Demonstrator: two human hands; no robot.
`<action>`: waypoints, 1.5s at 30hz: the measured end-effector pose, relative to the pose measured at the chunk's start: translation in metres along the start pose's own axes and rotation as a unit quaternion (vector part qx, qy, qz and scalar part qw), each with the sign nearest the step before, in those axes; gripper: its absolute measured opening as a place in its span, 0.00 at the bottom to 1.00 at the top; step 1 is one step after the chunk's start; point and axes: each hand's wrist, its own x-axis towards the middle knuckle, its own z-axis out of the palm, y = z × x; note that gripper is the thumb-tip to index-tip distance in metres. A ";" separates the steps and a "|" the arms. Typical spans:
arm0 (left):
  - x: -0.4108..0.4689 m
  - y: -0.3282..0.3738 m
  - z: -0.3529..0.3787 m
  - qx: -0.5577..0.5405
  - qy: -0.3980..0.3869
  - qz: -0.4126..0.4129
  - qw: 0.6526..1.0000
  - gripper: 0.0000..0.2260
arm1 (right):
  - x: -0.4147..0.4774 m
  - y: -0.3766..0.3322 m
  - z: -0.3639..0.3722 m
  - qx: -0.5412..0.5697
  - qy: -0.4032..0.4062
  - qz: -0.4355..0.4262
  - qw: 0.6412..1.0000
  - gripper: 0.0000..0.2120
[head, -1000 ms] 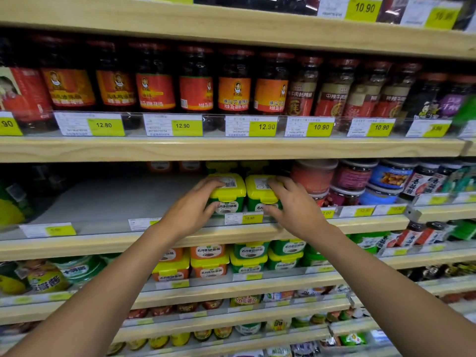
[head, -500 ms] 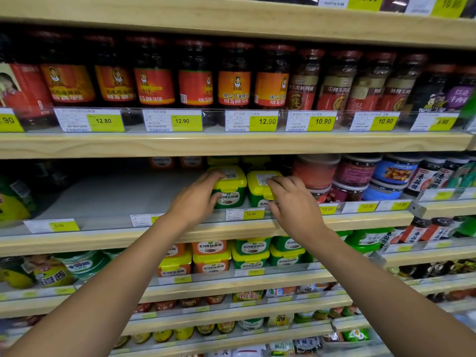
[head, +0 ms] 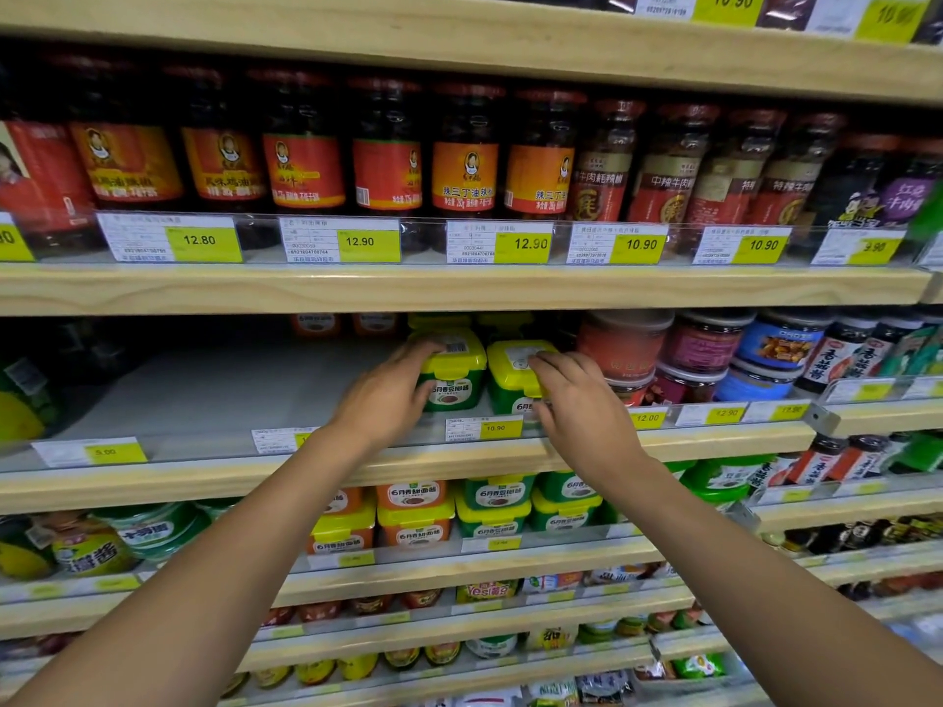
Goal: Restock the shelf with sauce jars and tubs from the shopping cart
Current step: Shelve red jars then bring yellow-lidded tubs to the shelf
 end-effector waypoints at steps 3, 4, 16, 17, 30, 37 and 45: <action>0.001 -0.002 -0.002 -0.011 -0.002 0.011 1.000 0.21 | 0.001 0.000 0.001 0.002 0.001 0.005 1.000 0.26; 0.002 -0.002 -0.003 -0.012 -0.004 0.012 1.000 0.21 | 0.001 0.000 0.001 0.002 0.002 0.006 1.000 0.26; -0.004 -0.002 -0.001 0.002 0.003 0.010 1.000 0.24 | 0.001 -0.004 0.003 -0.004 0.003 0.020 1.000 0.25; -0.005 -0.002 0.000 0.000 0.002 0.009 1.000 0.25 | 0.000 -0.005 0.002 0.002 -0.001 0.024 1.000 0.26; -0.036 0.026 -0.003 0.041 0.056 0.015 0.997 0.31 | -0.028 0.007 -0.023 0.060 -0.016 0.007 0.998 0.34; -0.075 0.095 0.027 0.142 0.079 0.066 0.985 0.36 | -0.091 0.054 -0.052 0.019 -0.018 0.043 0.999 0.41; -0.108 0.219 0.118 0.118 0.030 0.113 0.986 0.38 | -0.232 0.152 -0.106 -0.032 -0.082 0.125 0.988 0.40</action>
